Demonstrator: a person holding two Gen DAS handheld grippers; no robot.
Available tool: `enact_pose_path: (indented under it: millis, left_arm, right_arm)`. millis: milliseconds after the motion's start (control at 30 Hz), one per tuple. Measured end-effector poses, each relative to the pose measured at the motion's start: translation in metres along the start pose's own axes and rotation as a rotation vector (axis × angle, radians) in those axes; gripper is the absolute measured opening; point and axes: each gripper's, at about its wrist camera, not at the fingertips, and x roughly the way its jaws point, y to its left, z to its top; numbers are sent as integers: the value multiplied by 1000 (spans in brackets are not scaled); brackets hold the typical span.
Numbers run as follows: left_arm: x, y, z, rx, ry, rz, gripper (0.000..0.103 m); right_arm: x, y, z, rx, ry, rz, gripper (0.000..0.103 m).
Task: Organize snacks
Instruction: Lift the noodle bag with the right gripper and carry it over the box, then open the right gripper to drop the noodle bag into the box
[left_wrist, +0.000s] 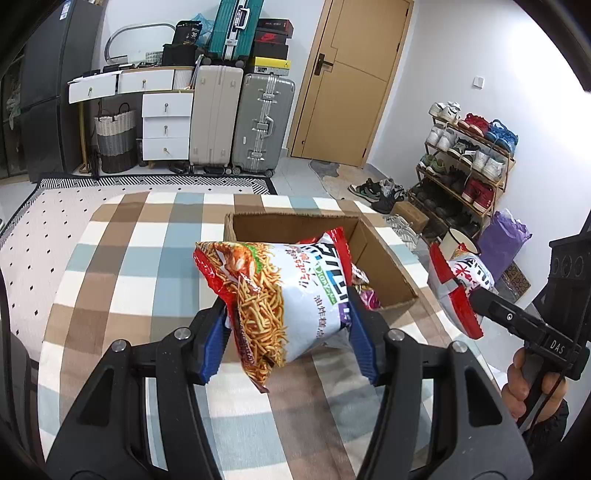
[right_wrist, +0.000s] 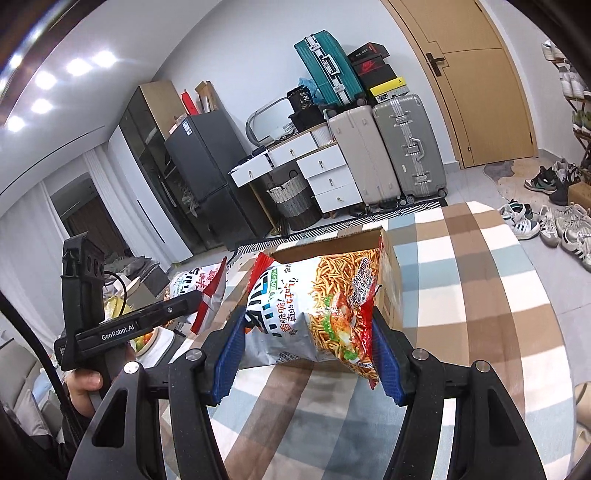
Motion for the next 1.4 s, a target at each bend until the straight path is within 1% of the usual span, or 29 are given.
enact_pose_path:
  millis: [367,733,1100,1300,1400]
  left_arm:
    - [26,-2,21,8,-1,2,55]
    - [62,-3,39,18,9,25,55]
    - [102,7,46,9,35,25,55]
    - [119,11,46,7,47,24,55]
    - [128,11,45,16,56,39,55]
  right_arm:
    - [24,3,18,-19,10,-10,63]
    - [52,1,24,-14,37,-19,63]
    - [72,-2,29,-20,61,-29,63]
    - [85,-5,32,-33,81,-52,63]
    - [93,-5,32,-50,91,-67,63]
